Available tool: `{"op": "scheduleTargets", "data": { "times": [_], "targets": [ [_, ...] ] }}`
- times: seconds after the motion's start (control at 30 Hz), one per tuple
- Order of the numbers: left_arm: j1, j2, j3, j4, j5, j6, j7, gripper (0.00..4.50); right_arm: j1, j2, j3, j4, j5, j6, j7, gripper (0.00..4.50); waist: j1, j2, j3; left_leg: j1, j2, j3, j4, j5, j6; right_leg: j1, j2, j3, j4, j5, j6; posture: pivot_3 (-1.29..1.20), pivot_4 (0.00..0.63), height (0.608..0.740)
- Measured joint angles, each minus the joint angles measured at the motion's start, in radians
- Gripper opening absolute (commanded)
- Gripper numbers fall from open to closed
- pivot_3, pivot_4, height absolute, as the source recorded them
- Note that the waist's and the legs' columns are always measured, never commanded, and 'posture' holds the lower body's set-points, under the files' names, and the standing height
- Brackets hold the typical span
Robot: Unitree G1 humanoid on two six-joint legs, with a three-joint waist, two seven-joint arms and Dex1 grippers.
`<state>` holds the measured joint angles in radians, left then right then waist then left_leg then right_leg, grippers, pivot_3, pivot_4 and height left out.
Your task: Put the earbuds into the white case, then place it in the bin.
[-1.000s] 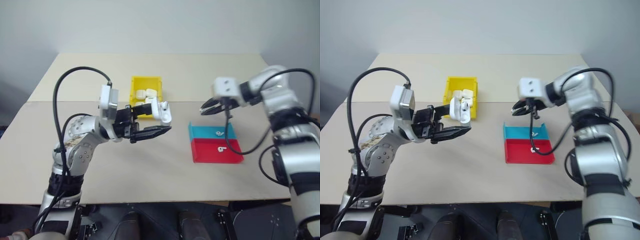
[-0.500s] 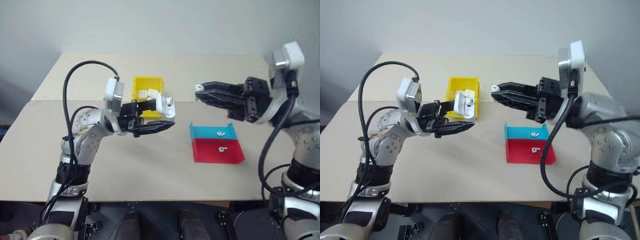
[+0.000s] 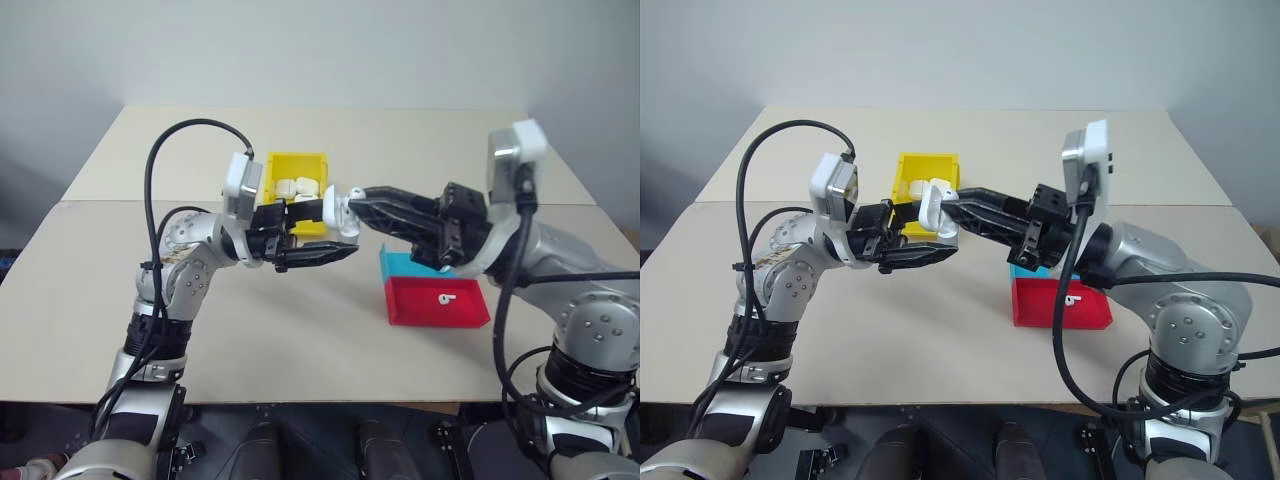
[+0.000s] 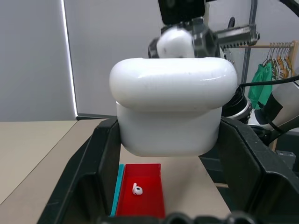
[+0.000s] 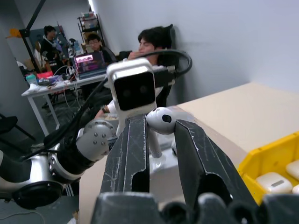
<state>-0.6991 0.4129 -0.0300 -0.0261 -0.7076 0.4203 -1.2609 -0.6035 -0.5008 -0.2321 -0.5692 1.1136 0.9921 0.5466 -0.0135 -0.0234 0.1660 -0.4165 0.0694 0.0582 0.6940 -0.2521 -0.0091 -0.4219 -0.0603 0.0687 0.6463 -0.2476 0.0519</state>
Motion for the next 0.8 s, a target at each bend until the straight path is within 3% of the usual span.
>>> {"op": "scheduleTargets", "data": {
  "times": [0.7,0.77,0.8],
  "targets": [
    [0.000,-0.009,-0.019,0.003,0.017,0.001,-0.016,2.77,0.050,-0.123,0.077,-0.038,-0.033,-0.112,0.076,0.64,0.000,0.000,0.000,0.000,0.000,0.000,0.000,0.000,0.000,0.000,0.000,0.000,0.000,0.000,0.000,0.00,0.150,0.740],
    [0.000,-0.009,-0.020,0.003,0.018,0.001,-0.015,2.77,0.050,-0.130,0.080,-0.039,-0.033,-0.114,0.076,1.35,0.000,0.000,0.000,0.000,0.000,0.000,0.000,0.000,0.000,0.000,0.000,0.000,0.000,0.000,0.000,0.00,0.150,0.740],
    [0.000,-0.009,-0.019,0.003,0.018,0.001,-0.014,2.77,0.050,-0.135,0.080,-0.039,-0.033,-0.114,0.077,1.49,0.000,0.000,0.000,0.000,0.000,0.000,0.000,0.000,0.000,0.000,0.000,0.000,0.000,0.000,0.000,0.00,0.150,0.740]
  ]
}}
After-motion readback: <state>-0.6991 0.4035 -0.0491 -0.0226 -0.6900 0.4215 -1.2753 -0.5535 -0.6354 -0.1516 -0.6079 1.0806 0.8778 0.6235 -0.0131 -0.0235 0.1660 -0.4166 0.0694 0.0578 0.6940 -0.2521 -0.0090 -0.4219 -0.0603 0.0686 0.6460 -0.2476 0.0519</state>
